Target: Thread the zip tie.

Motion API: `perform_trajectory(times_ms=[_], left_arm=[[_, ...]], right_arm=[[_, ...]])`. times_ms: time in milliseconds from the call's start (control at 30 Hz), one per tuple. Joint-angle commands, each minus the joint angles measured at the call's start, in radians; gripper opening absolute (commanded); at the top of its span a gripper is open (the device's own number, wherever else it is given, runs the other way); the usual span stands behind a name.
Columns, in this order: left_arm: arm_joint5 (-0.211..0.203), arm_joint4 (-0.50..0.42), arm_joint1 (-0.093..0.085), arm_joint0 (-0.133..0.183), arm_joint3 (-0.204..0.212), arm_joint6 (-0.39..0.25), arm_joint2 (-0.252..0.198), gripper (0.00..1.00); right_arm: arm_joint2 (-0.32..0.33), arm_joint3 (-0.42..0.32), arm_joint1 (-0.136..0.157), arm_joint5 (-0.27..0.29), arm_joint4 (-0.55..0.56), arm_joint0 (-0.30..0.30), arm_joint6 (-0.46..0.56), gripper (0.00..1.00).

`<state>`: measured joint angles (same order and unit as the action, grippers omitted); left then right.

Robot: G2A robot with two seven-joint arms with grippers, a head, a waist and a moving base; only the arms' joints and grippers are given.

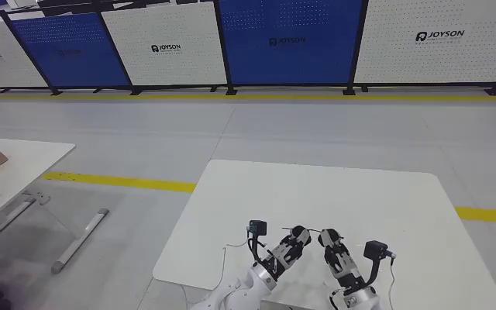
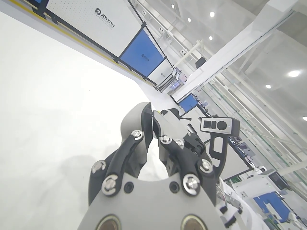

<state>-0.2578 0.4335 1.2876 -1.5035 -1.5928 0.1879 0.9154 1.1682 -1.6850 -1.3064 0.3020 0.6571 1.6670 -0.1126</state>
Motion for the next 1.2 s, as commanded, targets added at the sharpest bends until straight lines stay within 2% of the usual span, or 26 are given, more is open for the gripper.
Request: perform_trajectory(times_ms=[0, 33, 100, 200, 333, 567, 767, 1000, 1033, 1067, 1167], left_arm=[[0.001, 0.000, 0.000, 0.000, 0.000, 0.000, -0.001, 0.09], [0.001, 0.000, 0.001, 0.000, 0.000, -0.001, -0.001, 0.09], [0.001, -0.001, 0.001, 0.000, -0.001, 0.000, -0.002, 0.15], [0.002, 0.000, 0.001, -0.001, -0.002, 0.003, -0.001, 0.15], [0.005, -0.004, 0.003, 0.001, -0.001, 0.006, 0.000, 0.00], [0.001, -0.002, 0.004, 0.005, 0.004, 0.001, -0.003, 0.00], [-0.034, 0.029, 0.000, -0.007, -0.013, -0.007, -0.004, 0.00], [-0.033, 0.030, -0.003, -0.015, -0.024, -0.008, 0.007, 0.00], [-0.030, 0.028, -0.003, -0.014, -0.024, -0.007, 0.007, 0.00], [-0.027, 0.026, -0.003, -0.014, -0.024, -0.007, 0.008, 0.00], [-0.017, 0.023, -0.002, -0.012, -0.023, -0.004, 0.009, 0.00]], right_arm=[[0.000, 0.000, 0.000, -0.001, 0.003, 0.001, -0.001, 0.00], [0.000, 0.000, 0.000, -0.001, 0.004, 0.001, -0.002, 0.00], [0.001, 0.000, 0.000, -0.005, 0.009, 0.001, -0.005, 0.00], [-0.001, 0.001, 0.000, -0.008, 0.013, 0.001, -0.007, 0.00], [-0.003, 0.003, 0.000, -0.007, 0.017, 0.000, -0.008, 0.00], [-0.003, 0.003, 0.001, 0.000, 0.020, 0.001, -0.008, 0.00], [-0.004, -0.002, 0.002, 0.011, 0.018, -0.001, 0.009, 0.00], [0.013, -0.013, 0.005, 0.035, -0.056, 0.001, 0.054, 0.00], [0.015, -0.014, 0.005, 0.035, -0.058, 0.002, 0.057, 0.22], [0.016, -0.016, 0.006, 0.034, -0.059, 0.003, 0.059, 0.36], [0.018, -0.020, 0.006, 0.029, -0.059, 0.005, 0.058, 0.38]])
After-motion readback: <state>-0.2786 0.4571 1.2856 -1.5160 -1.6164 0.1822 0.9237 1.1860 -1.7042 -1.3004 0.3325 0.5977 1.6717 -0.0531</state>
